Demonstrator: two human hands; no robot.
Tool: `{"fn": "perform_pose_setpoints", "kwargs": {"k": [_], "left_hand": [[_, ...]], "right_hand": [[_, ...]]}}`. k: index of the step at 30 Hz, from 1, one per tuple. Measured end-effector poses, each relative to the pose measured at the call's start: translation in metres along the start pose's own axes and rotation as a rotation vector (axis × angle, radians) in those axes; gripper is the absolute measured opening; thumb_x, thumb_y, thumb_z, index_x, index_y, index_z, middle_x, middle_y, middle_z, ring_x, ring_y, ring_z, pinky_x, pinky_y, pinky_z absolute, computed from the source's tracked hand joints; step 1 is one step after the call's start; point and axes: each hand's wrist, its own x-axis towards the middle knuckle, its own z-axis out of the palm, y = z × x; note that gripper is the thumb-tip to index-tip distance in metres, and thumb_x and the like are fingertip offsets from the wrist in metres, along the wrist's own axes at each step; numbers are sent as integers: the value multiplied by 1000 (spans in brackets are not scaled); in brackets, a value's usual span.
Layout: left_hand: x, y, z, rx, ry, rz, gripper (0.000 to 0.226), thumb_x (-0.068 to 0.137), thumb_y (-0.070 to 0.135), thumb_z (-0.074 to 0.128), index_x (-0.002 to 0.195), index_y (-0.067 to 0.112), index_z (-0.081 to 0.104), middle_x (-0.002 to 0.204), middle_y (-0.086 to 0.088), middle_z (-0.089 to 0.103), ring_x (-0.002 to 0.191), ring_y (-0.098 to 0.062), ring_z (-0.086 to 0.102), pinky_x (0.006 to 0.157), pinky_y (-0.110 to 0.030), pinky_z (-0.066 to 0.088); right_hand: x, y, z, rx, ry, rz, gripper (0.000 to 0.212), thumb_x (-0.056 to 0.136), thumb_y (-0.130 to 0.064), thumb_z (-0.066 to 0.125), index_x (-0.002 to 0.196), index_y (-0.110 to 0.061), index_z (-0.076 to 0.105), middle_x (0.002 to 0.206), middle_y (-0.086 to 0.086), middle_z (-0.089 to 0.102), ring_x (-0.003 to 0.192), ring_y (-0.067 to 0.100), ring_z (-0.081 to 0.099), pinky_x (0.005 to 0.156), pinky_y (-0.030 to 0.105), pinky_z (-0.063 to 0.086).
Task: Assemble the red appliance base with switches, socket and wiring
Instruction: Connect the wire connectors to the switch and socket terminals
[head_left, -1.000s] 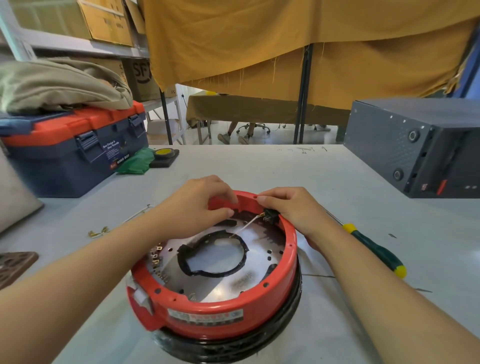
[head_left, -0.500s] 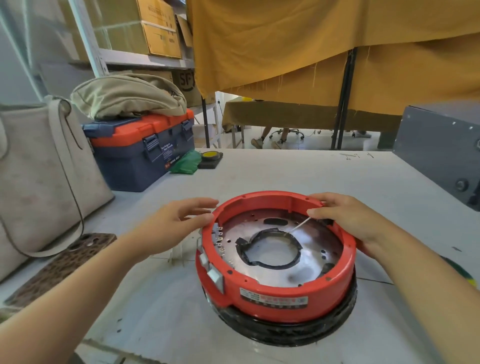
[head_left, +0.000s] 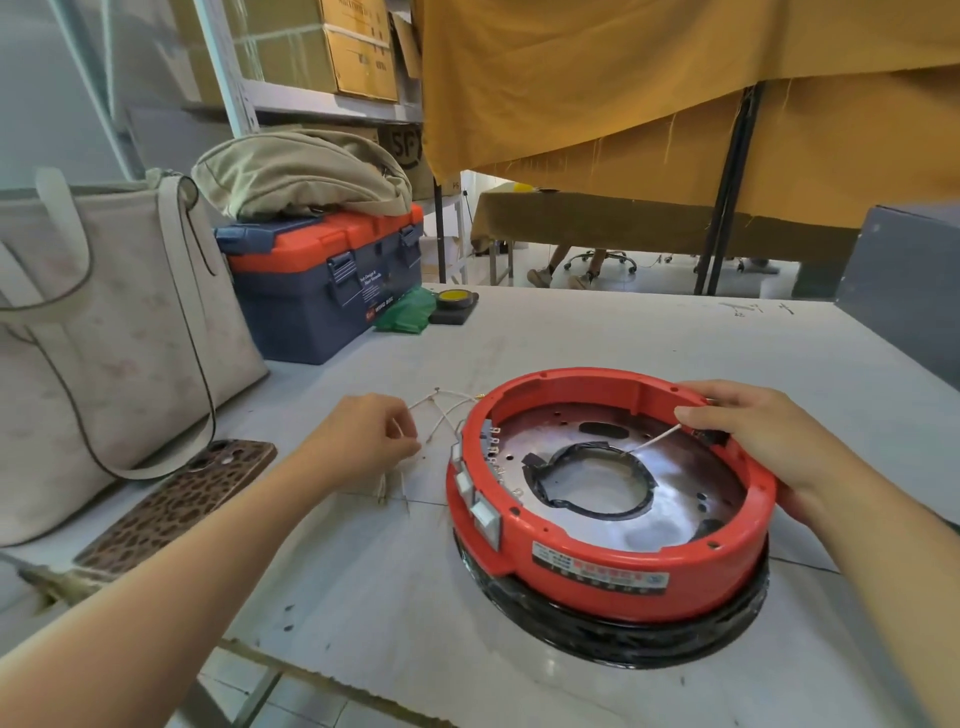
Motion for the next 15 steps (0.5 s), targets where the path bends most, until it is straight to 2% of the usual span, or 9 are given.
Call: {"fn": "perform_pose_setpoints", "kwargs": {"k": [4,8,11,15], "left_hand": [[0,-4,10,20,-43,-65,13,80,25,72,87,18,64,80,6,57,73,-9,53,57,-16,39],[6,1,12,3,-29,-104,8,79,14,71,87,11,69,85,1,63,80,-14,58,69,-22,47],[8,6,14,39,-43,-137,4,80,8,66,81,8,69,87,-6,67,79,-19,60,73,-29,52],[8,12,18,61,-50,-163,10,82,14,66,89,7,69,93,-8,68,85,-22,63,78,-33,56]], "right_hand": [[1,1,-1,-3,-11,3,24,82,-1,65,102,-13,72,91,11,73,76,22,66,76,33,52],[1,2,-1,-3,-9,0,23,82,-2,65,100,-14,72,95,13,72,77,22,66,74,33,52],[1,1,0,-7,-10,-7,22,82,-1,65,100,-13,72,101,18,71,81,25,65,83,39,53],[0,1,0,-14,-17,-15,22,82,-1,64,100,-12,71,105,21,69,85,27,63,93,46,49]]}}
